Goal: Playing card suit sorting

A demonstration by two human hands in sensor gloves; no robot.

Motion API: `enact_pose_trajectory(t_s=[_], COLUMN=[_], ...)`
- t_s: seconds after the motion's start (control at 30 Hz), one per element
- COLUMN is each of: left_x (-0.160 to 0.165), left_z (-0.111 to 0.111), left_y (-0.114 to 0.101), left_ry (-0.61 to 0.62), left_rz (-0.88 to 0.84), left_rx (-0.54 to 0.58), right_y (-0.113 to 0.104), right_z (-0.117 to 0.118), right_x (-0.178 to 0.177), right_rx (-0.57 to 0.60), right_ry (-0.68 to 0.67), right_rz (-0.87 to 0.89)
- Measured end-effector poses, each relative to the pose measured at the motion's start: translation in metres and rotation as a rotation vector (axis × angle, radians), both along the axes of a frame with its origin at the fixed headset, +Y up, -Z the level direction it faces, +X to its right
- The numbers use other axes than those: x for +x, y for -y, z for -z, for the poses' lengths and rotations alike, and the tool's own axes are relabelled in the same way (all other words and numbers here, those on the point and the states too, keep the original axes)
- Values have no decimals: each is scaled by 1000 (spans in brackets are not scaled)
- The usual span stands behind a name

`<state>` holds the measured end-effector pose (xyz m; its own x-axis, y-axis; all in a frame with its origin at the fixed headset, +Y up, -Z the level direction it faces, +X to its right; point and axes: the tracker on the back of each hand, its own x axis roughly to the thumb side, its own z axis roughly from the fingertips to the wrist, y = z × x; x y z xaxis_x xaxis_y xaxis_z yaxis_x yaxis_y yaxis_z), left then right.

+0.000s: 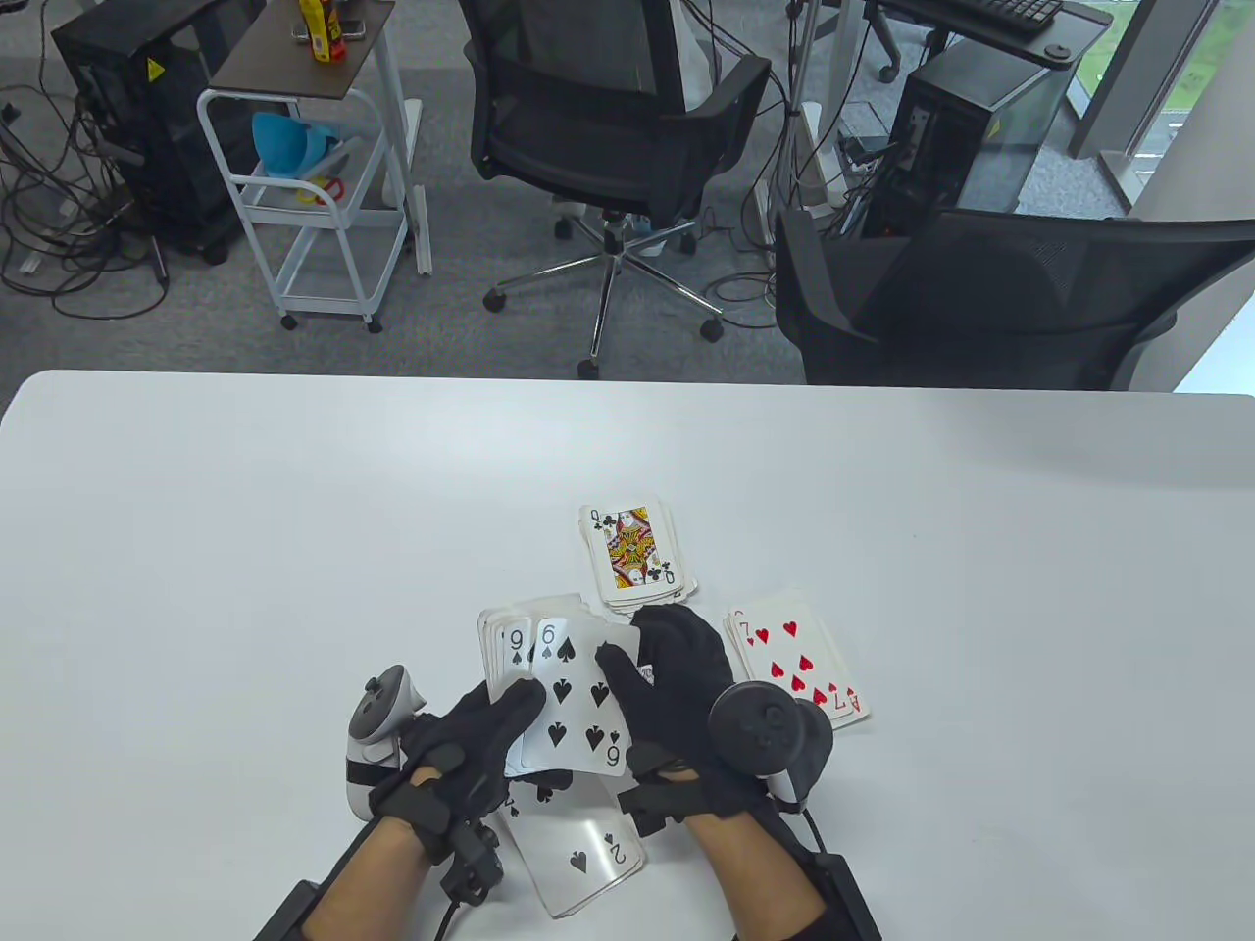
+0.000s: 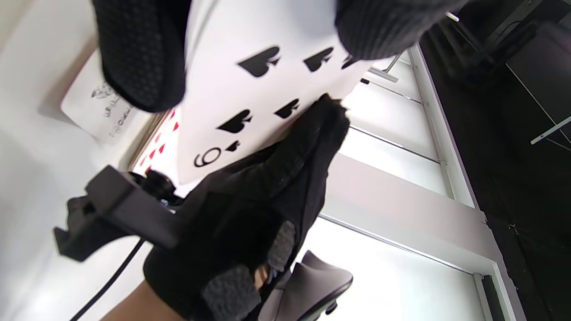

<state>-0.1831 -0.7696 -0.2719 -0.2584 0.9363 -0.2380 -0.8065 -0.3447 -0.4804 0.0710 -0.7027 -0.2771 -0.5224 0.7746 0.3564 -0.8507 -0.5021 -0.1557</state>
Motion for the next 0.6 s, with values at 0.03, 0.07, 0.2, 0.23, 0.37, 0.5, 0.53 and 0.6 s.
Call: enact_pose_trajectory(t_s=[0.03, 0.07, 0.2, 0.23, 0.37, 0.5, 0.53, 0.6], left_x=[0, -1, -6, -8, -22, -41, -44, -48], left_z=[0, 0, 1, 1, 3, 2, 1, -1], left_y=[0, 0, -1, -3, -12, -25, -27, -30], left_ry=[-4, -9, -64, -78, -204, -329, -354, -398], left_rz=[19, 31, 75, 85, 121, 89, 60, 14], left_rx=[7, 12, 31, 40, 88, 140, 140, 147], right_y=[0, 0, -1, -2, 0, 3, 3, 1], right_z=[1, 1, 2, 2, 6, 8, 9, 10], right_x=[0, 1, 3, 5, 14, 21, 20, 8], right_rx=[-16, -24, -35, -35, -45, -68, -93, -197], right_ry=[-19, -28, -22, -12, 48, 79, 48, -92], right_rz=[5, 5, -7, -8, -11, 39, 14, -117])
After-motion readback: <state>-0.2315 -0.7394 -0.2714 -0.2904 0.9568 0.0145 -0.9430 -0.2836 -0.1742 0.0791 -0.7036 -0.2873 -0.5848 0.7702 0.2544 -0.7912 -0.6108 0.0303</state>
